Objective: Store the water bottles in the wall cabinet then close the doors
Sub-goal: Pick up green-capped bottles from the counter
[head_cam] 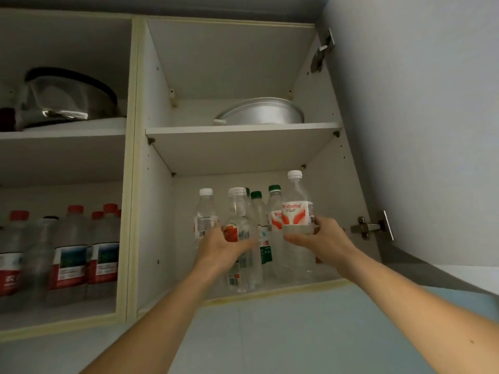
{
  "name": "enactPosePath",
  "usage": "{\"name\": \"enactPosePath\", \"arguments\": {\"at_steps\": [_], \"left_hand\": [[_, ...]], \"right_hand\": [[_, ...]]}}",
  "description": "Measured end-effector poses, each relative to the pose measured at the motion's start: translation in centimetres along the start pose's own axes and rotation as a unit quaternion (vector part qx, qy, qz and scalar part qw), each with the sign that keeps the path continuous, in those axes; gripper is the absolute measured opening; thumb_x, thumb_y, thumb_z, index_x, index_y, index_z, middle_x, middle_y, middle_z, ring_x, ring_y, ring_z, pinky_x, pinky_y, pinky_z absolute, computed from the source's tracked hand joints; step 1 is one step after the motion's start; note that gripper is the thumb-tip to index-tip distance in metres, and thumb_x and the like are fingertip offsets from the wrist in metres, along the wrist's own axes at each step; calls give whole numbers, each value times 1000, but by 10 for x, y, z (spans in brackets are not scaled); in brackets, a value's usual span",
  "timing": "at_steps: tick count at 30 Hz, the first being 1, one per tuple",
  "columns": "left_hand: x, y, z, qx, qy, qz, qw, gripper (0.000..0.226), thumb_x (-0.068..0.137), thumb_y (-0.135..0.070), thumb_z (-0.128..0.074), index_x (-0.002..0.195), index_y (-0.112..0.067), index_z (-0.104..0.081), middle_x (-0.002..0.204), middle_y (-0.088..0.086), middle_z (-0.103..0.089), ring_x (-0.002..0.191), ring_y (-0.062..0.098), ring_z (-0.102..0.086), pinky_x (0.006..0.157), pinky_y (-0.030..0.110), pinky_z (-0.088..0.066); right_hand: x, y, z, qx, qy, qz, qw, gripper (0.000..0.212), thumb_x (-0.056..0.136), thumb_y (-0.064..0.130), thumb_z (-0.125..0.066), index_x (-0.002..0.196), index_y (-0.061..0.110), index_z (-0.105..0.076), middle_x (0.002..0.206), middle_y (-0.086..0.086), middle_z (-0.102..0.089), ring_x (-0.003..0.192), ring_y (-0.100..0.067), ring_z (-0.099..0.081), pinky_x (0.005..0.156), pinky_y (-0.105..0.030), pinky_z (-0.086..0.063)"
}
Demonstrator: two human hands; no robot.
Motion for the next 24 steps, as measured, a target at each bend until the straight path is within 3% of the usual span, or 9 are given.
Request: {"name": "enactPosePath", "arguments": {"at_steps": [2,6,12,14,18,21,24], "left_hand": [[6,2,-2,27,7,-4,1000,44,80,-48,-79,108,-22,-58,101,-3,-65,90,14,-64,88,36,-55],[18,-2,-2,107,44,8,993,37,81,-51,-76,99,-21,-65,90,3,-70,82,20,-71,83,41,-61],[31,1,-12,126,58,9,990,28,85,-48,-74,96,-25,-65,92,-1,-70,83,16,-69,81,39,-62],[34,1,-18,128,63,7,990,26,87,-48,-72,96,-25,-65,92,0,-70,83,16,-69,79,36,-62],[43,1,-36,114,73,5,991,22,90,-44,-69,98,-24,-65,92,-1,-69,83,15,-68,77,33,-60],[50,1,-48,107,79,8,991,23,93,-41,-66,103,-21,-65,95,1,-69,84,17,-66,82,35,-58],[56,3,-56,104,79,9,991,24,96,-40,-63,109,-20,-63,95,1,-68,82,15,-65,72,28,-54]], "right_hand": [[5,-4,-6,-17,28,3,999,37,76,34,-86,108,27,-68,95,9,-77,83,-8,-74,67,-24,-58],[13,-8,-13,-41,68,-9,997,48,74,31,-87,115,29,-61,106,8,-74,95,-12,-71,84,-34,-61],[24,-15,-19,-56,82,-13,995,44,72,30,-88,103,37,-57,106,7,-71,100,-15,-68,92,-42,-58],[28,-17,-22,-55,88,-16,994,44,73,28,-88,103,38,-56,107,8,-70,101,-15,-67,88,-39,-58],[34,-23,-23,-45,83,-23,995,39,77,27,-86,96,41,-55,99,13,-67,92,-8,-65,63,-22,-53],[37,-31,-21,-44,71,-26,996,37,78,26,-85,94,40,-55,96,15,-66,87,-5,-64,62,-19,-50],[40,-34,-21,-40,72,-24,996,37,79,24,-84,94,39,-54,97,17,-64,84,-2,-61,64,-17,-47]]}}
Point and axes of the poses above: each hand's wrist, its own x-axis towards the middle knuckle, its own z-axis out of the back of the hand, y = z × x, the point moved 3 cm from there along x, towards the middle knuckle
